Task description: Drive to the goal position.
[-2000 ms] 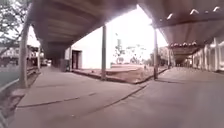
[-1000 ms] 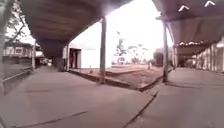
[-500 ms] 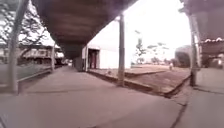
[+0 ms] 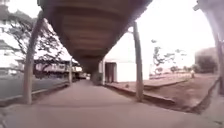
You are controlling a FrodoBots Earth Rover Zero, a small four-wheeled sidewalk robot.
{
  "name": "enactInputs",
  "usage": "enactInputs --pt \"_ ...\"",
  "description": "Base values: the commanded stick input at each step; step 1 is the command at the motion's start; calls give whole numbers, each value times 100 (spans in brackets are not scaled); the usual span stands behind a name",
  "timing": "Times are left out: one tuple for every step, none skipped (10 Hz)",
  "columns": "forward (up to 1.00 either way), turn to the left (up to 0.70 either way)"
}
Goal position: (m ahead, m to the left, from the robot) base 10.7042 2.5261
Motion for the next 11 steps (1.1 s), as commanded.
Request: enactInputs --pt "85 28" --pt "85 8" --pt "85 0" --pt "85 0" --pt "85 0" --pt "85 0" --pt "85 0" --pt "85 0" --pt "85 0" --pt "85 0" --pt "85 0"
